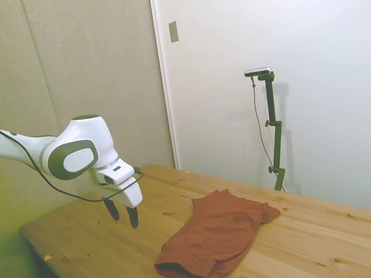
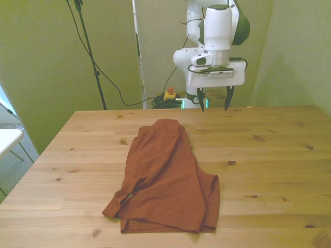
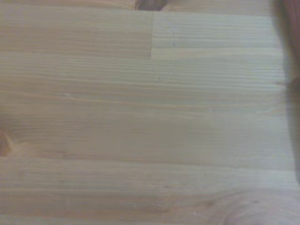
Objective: Unfold the shorts
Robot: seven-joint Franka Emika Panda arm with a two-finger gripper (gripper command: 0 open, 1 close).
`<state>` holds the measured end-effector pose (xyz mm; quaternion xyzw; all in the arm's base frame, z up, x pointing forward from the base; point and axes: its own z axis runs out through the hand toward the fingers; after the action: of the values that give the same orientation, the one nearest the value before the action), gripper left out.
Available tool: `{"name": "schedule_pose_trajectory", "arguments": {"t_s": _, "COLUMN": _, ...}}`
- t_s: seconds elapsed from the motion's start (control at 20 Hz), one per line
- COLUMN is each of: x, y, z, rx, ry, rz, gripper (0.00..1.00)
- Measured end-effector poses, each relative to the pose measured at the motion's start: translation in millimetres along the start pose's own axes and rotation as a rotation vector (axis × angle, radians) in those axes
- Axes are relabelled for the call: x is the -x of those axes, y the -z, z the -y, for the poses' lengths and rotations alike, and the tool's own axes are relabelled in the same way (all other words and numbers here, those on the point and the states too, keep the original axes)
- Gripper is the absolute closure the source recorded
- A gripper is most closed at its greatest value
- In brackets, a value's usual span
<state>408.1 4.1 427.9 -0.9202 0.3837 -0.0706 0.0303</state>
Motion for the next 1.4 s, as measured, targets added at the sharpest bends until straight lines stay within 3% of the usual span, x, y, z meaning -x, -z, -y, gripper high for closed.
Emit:
{"name": "schedule_pose_trajectory", "arguments": {"t_s": 0.25, "x": -8, "y": 1, "z": -4, "rx": 0.006, "ry": -0.049, "rz": 0.0, "gripper": 0.0}}
{"name": "schedule_pose_trajectory", "arguments": {"t_s": 0.4, "x": -47, "y": 16, "z": -21, "rx": -0.016, "ry": -0.128, "rz": -0.009, "gripper": 0.0}}
{"name": "schedule_pose_trajectory", "arguments": {"t_s": 0.75, "x": -197, "y": 50, "z": -135, "rx": -0.018, "ry": -0.316, "rz": 0.072, "gripper": 0.0}}
{"name": "schedule_pose_trajectory", "arguments": {"t_s": 1.0, "x": -273, "y": 6, "z": -205, "rx": 0.009, "ry": -0.399, "rz": 0.202, "gripper": 0.0}}
{"name": "schedule_pose_trajectory", "arguments": {"t_s": 1.25, "x": -286, "y": -31, "z": -225, "rx": 0.004, "ry": -0.338, "rz": 0.345, "gripper": 0.0}}
{"name": "schedule_pose_trajectory", "arguments": {"t_s": 1.4, "x": -281, "y": -38, "z": -228, "rx": -0.061, "ry": -0.268, "rz": 0.407, "gripper": 0.0}}
